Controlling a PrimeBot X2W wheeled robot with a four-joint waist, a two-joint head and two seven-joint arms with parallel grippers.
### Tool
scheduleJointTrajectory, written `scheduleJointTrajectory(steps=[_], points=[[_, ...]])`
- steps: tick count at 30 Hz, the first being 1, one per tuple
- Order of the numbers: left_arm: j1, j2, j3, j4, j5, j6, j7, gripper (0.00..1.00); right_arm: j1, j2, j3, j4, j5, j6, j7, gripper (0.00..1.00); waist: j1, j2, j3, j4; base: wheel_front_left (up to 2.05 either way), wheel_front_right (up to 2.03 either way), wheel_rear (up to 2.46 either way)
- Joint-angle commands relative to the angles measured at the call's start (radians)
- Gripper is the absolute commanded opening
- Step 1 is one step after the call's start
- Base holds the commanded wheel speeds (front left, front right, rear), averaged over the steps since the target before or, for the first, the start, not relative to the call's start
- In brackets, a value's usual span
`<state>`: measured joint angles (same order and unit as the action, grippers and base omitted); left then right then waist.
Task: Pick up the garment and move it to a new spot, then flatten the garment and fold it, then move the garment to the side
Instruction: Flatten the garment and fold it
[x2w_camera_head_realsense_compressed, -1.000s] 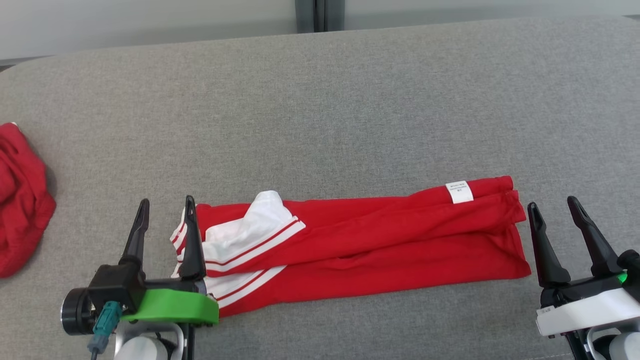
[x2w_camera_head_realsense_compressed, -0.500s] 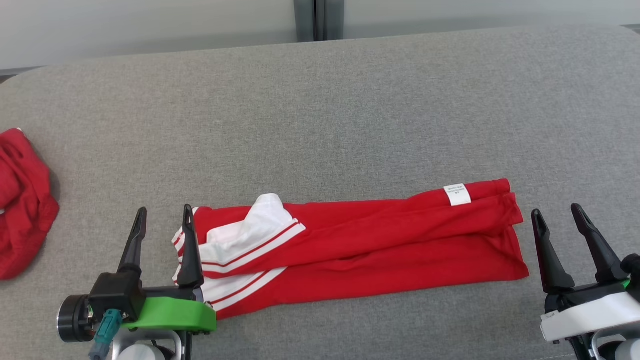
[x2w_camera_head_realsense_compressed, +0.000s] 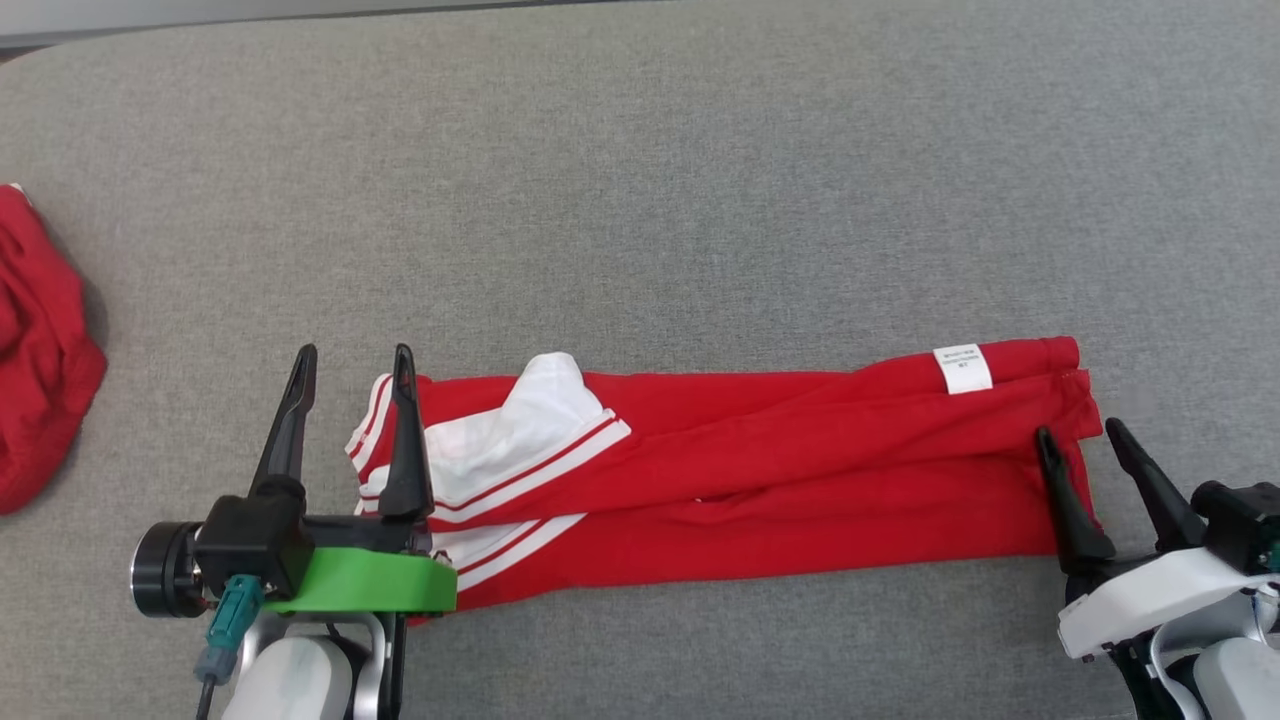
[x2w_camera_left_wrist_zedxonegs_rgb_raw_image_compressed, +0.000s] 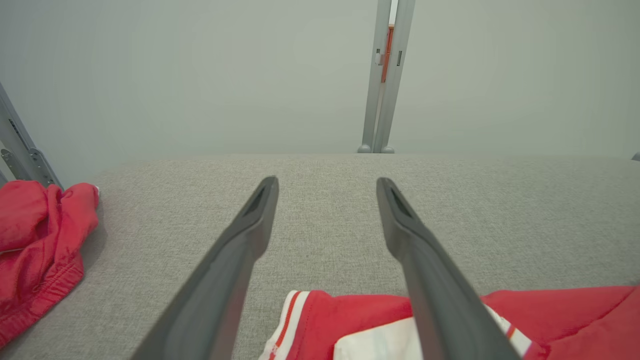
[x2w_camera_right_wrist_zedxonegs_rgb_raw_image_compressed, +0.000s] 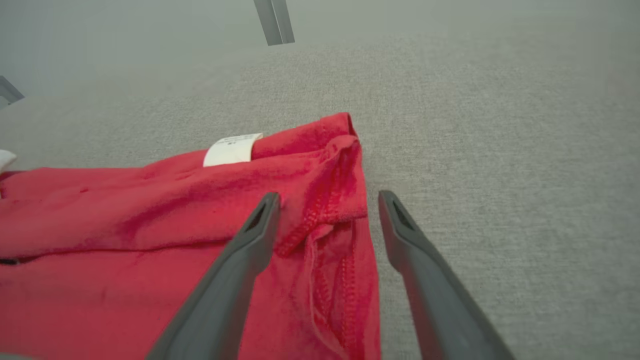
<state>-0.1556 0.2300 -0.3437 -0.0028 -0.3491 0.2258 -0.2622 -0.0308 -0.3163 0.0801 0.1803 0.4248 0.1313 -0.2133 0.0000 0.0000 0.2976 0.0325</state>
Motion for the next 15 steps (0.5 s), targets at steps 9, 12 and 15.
scheduleJointTrajectory(steps=[9, 12, 15], points=[[-0.027, -0.013, 0.011, 0.008, 0.023, -0.017, -0.003, 1.00, -0.074, 0.000, 0.097, 0.235, 0.098, -0.001, -0.024, 1.00, 0.0000, 0.0000, 0.025, 0.022, 0.00, 0.00, 0.00], [-0.014, -0.014, 0.016, 0.010, 0.027, -0.018, -0.003, 1.00, -0.078, -0.003, 0.138, 0.247, 0.135, 0.000, -0.029, 0.00, 0.0000, 0.0000, 0.011, 0.015, 0.00, 0.00, 0.00], [-0.002, -0.015, 0.021, 0.009, 0.029, -0.019, -0.003, 1.00, -0.083, -0.023, 0.158, 0.221, 0.169, 0.000, -0.041, 0.00, 0.0000, 0.0000, -0.004, 0.005, 0.00, 0.00, 0.00]])
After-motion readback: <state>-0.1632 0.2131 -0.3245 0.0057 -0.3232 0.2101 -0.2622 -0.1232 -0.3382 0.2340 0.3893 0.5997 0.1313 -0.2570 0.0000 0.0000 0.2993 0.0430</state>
